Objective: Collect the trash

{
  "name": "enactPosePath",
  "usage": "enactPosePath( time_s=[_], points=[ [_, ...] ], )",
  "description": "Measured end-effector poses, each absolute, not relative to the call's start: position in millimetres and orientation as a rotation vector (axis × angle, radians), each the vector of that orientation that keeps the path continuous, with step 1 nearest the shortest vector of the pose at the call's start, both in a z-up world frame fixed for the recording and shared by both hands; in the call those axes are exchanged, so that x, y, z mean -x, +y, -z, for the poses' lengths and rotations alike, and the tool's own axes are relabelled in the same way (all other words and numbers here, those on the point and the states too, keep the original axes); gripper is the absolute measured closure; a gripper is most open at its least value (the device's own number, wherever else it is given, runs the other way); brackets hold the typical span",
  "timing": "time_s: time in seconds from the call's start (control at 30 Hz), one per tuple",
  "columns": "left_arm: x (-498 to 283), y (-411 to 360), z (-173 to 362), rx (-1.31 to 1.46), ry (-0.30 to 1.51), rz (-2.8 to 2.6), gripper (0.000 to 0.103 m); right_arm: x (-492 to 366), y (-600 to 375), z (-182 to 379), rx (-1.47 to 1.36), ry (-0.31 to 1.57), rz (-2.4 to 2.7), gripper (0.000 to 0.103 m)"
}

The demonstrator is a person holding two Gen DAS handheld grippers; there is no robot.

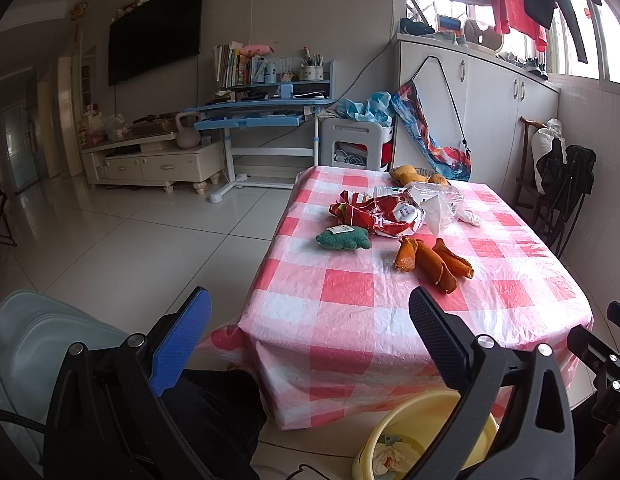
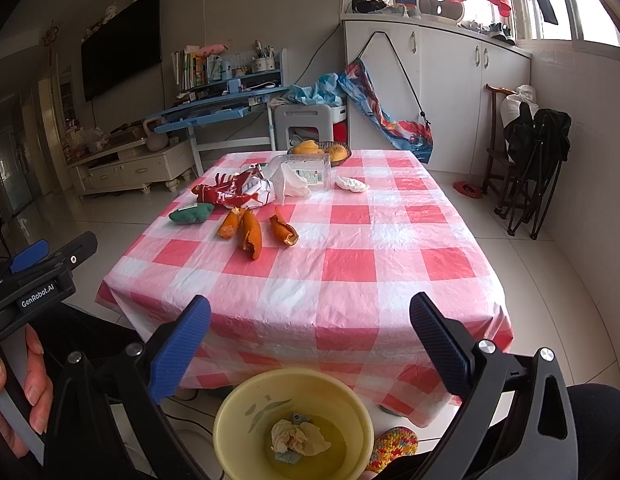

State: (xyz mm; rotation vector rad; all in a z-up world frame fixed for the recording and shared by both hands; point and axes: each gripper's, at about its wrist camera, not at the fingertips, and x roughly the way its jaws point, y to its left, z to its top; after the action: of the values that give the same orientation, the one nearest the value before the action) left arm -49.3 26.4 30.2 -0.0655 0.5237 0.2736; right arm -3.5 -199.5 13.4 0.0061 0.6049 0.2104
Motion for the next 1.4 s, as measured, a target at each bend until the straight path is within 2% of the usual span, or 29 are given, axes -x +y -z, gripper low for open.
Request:
enactPosePath(
  time_s=[1.4],
  points=[
    [48.9,27.0,-31.4,0.067,0.526,-0.274,0.007,1.6,-200.2,-12.1,-0.005,0.617,-0.216,0.008]
  ],
)
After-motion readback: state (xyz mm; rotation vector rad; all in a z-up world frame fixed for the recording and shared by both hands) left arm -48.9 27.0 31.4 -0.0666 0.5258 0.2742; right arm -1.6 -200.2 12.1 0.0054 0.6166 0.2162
